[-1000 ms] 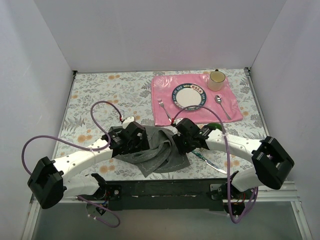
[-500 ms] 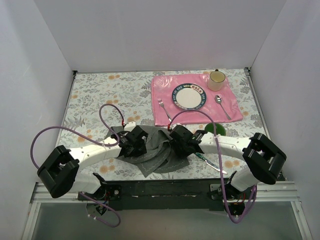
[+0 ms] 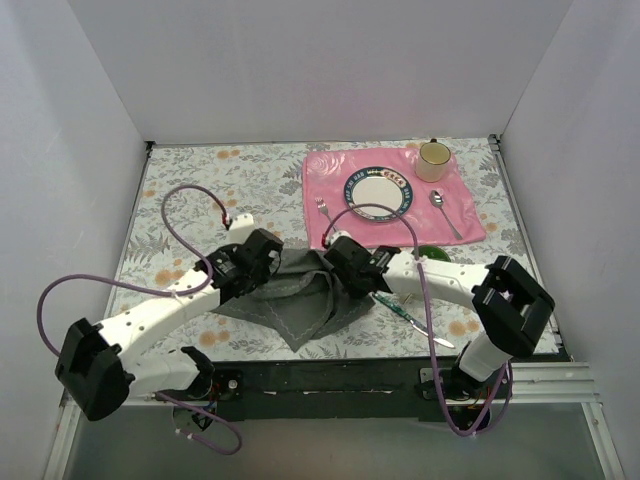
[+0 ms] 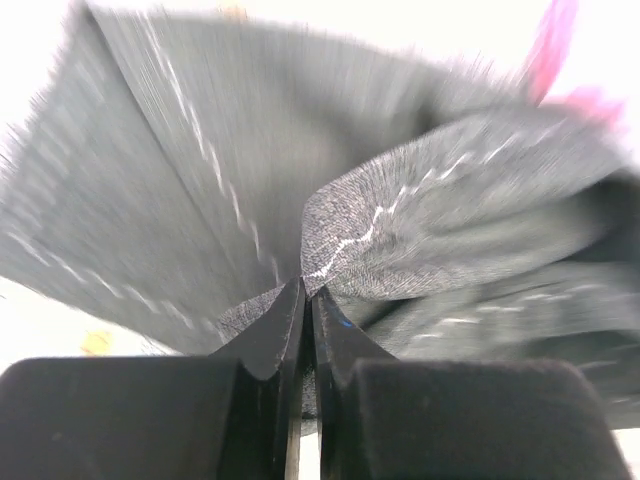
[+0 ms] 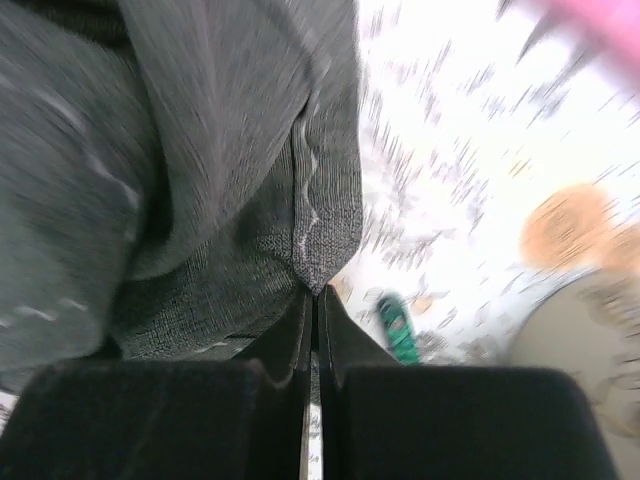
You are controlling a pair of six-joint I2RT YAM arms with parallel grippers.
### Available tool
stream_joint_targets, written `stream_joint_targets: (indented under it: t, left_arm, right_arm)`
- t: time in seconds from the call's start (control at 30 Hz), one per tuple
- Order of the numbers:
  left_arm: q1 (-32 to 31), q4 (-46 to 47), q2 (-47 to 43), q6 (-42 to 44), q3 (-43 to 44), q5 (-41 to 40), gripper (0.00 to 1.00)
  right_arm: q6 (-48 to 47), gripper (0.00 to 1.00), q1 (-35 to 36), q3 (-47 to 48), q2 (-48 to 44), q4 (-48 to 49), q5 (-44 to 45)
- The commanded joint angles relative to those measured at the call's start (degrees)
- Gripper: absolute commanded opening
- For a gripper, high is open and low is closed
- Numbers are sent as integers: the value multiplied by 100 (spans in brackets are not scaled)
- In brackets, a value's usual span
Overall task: Fold the napkin, place the utensils inside, and roll it up
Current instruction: Flatten the napkin out
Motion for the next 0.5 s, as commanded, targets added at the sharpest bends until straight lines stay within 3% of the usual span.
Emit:
stream_joint_targets:
  t: [0.0, 0.17, 0.23, 0.27, 0.3, 0.37, 0.4, 0.47]
  left_arm:
    - [272, -332, -632, 957, 1256, -1727, 0]
    - [360, 527, -1011, 3188, 2302, -3395, 0]
    - [369, 1632, -1177, 4188, 2584, -3715, 0]
    - [369, 2115, -1413, 5229, 2628, -3699, 0]
    - [369, 3138, -1563, 5823, 2655, -3673, 0]
    - [369, 4110, -1906, 7103, 2751, -3611, 0]
    - [369, 4759, -1986, 7416, 2821, -3411, 0]
    - [369, 4889, -2066, 7804, 3304, -3199, 0]
  right_arm:
    - [-770, 1, -2, 1558, 5, -482, 994]
    - [-1771, 1, 59, 3384, -21, -308, 1048]
    - [-2307, 1, 252, 3677, -126, -80, 1065]
    - [-2519, 1, 340, 3922, -162, 43, 1135]
    - [-2877, 1, 523, 4038, -240, 271, 1231]
    - [-3231, 1, 717, 4336, -276, 404, 1224]
    - [-3668, 1, 971, 4547, -328, 631, 1232]
    - [-4031, 1, 1253, 4759, -347, 826, 1408]
